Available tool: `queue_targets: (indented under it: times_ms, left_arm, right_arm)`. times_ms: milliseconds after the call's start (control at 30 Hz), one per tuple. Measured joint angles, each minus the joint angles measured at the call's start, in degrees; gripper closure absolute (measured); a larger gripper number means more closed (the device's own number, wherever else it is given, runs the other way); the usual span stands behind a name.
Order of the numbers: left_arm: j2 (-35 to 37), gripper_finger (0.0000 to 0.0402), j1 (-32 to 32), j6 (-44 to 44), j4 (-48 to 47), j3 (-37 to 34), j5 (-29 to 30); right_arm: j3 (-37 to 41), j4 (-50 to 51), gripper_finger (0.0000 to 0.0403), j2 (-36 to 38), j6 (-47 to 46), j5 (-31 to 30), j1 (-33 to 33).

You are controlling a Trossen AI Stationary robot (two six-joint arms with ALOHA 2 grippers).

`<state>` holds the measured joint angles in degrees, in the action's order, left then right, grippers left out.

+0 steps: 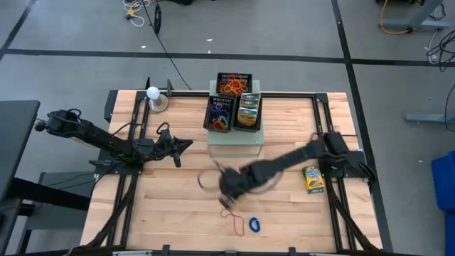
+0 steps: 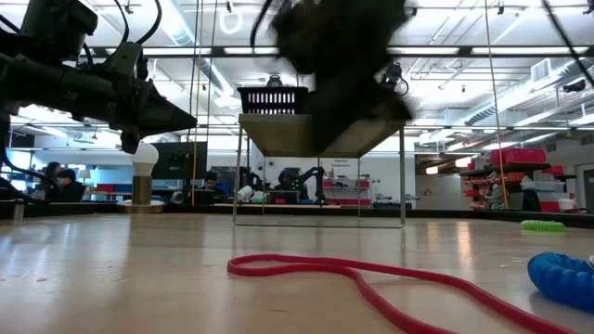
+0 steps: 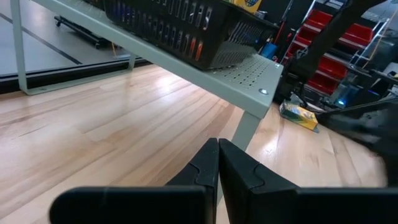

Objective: Pick & Place Office Desk Supplies
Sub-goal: Put the blue spiral keychain into the bottom left black bin

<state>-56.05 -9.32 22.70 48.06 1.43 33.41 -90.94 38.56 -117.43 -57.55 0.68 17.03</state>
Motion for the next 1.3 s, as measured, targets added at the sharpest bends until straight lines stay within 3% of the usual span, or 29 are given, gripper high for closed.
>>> queue_targets:
  times_ms: [167,300,467,633,1067,1300]
  left_arm:
    - [0.0,0.0385,0.0,0.0,0.1,0.0,0.0]
    - [0.0,0.0385,0.0,0.0,-0.2,0.0,0.0]
    - [0.0,0.0385,0.0,0.0,0.1,0.0,0.0]
    - [0.0,0.0385,0.0,0.0,0.3,0.0,0.0]
    - [0.0,0.0385,0.0,0.0,0.0,0.0,0.0]
    - [0.0,0.0385,0.0,0.0,0.1,0.0,0.0]
  right_arm:
    - [-0.1,10.0,0.0342,1.9,1.2,4.3,8.9]
    - [1.4,6.7,0.0294,0.9,-5.0,6.9,13.1]
    - [1.5,7.7,0.0252,-2.1,-9.0,5.7,14.3]
    - [1.5,7.5,0.0254,-5.5,-6.4,6.4,14.1]
    - [0.8,9.2,0.0321,-6.4,1.7,7.9,13.9]
    - [-1.7,10.6,0.0288,-6.5,8.8,8.1,13.2]
